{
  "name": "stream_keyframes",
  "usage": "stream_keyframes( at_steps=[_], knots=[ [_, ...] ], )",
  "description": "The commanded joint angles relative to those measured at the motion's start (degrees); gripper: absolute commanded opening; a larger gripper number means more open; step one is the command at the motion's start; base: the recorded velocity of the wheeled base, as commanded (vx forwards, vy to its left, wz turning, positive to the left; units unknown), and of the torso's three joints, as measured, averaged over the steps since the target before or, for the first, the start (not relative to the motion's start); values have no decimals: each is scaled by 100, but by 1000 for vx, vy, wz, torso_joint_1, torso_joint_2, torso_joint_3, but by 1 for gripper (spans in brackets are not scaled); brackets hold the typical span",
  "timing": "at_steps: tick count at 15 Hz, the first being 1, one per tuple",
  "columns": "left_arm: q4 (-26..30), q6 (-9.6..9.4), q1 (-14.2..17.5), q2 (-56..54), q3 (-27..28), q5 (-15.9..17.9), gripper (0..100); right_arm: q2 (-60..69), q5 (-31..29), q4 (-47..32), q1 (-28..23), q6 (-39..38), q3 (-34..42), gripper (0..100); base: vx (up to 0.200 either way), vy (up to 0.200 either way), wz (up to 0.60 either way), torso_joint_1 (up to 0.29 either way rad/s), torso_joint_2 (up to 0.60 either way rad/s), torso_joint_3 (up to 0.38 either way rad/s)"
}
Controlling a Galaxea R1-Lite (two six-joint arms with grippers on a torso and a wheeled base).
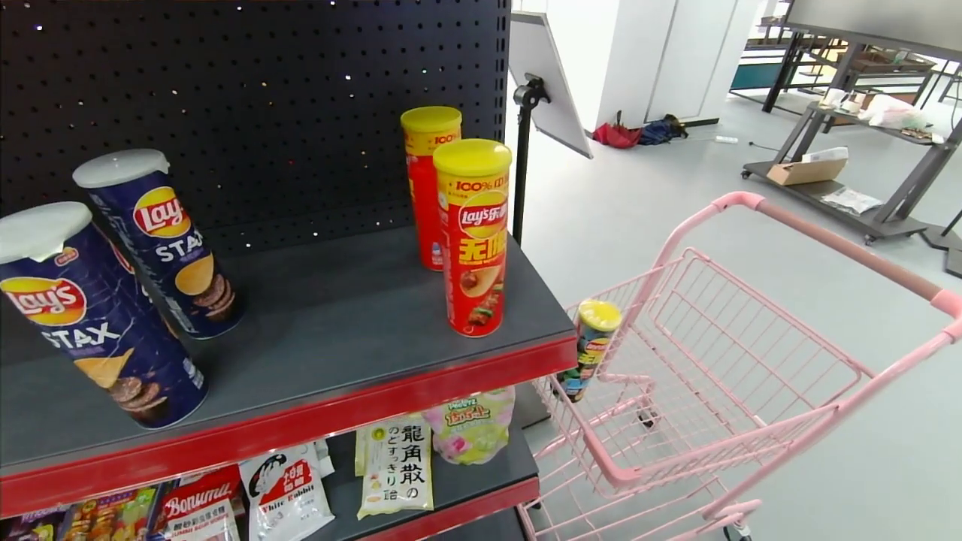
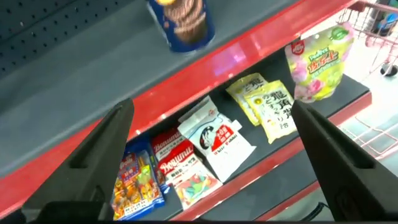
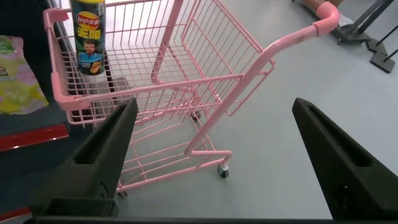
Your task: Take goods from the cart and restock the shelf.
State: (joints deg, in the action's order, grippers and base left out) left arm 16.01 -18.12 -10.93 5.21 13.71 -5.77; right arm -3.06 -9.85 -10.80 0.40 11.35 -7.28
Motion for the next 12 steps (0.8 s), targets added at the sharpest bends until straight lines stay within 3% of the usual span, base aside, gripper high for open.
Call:
stream_keyframes(
  at_steps=[1, 6, 9, 11, 12],
  knots=[
    [-1, 1, -5, 7, 0, -3, 100, -10, 1, -1, 4, -1, -2, 100, 0, 0, 0, -149, 393, 237],
    [-1, 10, -5, 7, -53, -3, 100, -28, 27, -1, 13, -1, -2, 100, 0, 0, 0, -167, 475, 296],
    [-10, 10, -5, 7, -97, -3, 100, -28, 27, 8, 13, 16, 7, 100, 0, 0, 0, -71, 222, 144],
    [-379, 36, -5, 7, -378, 32, 100, -1250, 238, 377, 74, -133, -547, 100, 0, 0, 0, -6, 30, 21],
    [-669, 62, -5, 7, -563, 49, 100, -2410, 554, 904, 127, -739, -1144, 100, 0, 0, 0, 0, 0, 0]
  ],
)
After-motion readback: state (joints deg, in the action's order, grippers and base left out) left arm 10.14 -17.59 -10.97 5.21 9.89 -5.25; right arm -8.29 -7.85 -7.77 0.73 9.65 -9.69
